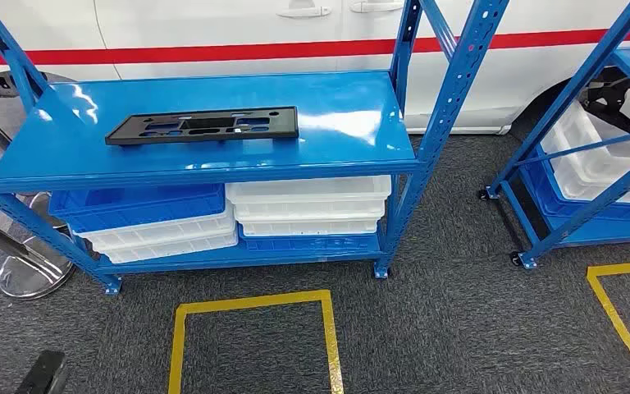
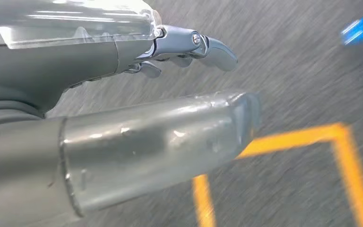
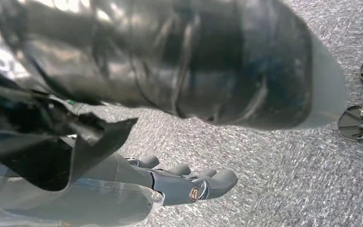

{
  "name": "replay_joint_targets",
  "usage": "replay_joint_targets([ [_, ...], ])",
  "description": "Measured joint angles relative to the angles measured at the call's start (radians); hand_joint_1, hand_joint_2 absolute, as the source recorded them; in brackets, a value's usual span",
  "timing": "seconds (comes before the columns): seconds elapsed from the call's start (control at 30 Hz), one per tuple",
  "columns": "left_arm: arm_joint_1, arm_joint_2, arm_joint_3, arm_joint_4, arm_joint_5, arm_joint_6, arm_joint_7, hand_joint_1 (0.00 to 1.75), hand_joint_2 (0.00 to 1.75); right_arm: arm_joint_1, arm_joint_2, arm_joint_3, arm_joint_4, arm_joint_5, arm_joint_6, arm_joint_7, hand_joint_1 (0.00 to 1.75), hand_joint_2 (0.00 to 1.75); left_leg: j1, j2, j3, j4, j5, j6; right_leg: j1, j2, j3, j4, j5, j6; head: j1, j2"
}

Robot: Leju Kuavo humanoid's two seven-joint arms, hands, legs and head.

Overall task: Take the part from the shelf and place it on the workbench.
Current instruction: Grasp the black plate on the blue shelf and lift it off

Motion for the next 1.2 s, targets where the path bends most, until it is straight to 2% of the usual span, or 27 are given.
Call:
replay_joint_targets([
  [0.07, -0.017, 0.000, -0.019, -0.013, 0.002, 0.021, -0.002, 0.00, 0.00, 0.000, -0.001, -0.012, 0.001, 0.011, 0.004, 0.000, 0.00, 0.00, 0.000, 0.000, 0.000, 0.000, 0.000, 0.000, 0.000, 0.000, 0.000, 0.000, 0.000, 0.000, 0.000, 0.000],
  [0.33, -0.150, -0.003, -0.182, -0.118, 0.010, 0.189, -0.019, 0.00, 0.00, 0.000, -0.006, -0.110, 0.008, 0.105, 0.016, -0.002, 0.00, 0.00, 0.000, 0.001, 0.000, 0.001, 0.000, 0.000, 0.000, 0.001, 0.000, 0.000, 0.000, 0.000, 0.000, 0.000],
  [0.73, -0.290, -0.025, -0.431, -0.340, -0.052, 0.373, -0.003, 0.00, 0.00, -0.004, -0.008, -0.249, 0.014, 0.255, 0.032, -0.003, 0.00, 0.00, 0.000, 0.003, -0.001, 0.002, 0.000, 0.000, 0.000, 0.003, 0.000, 0.000, 0.001, 0.001, 0.000, 0.000],
  [0.97, -0.377, -0.034, -0.620, -0.475, -0.110, 0.426, 0.032, 0.00, 0.00, -0.021, -0.012, -0.322, 0.016, 0.352, 0.038, -0.001, 0.00, 0.00, 0.000, 0.003, -0.001, 0.004, 0.000, 0.000, 0.000, 0.004, 0.000, 0.000, 0.002, 0.002, 0.000, 0.000],
  [1.2, -0.487, -0.041, -0.815, -0.574, -0.143, 0.430, 0.068, 0.00, 0.00, -0.038, -0.014, -0.399, 0.017, 0.454, 0.052, 0.006, 0.00, 0.00, 0.000, 0.003, -0.002, 0.006, 0.000, 0.000, -0.001, 0.004, 0.000, 0.000, 0.002, 0.004, 0.000, 0.000],
])
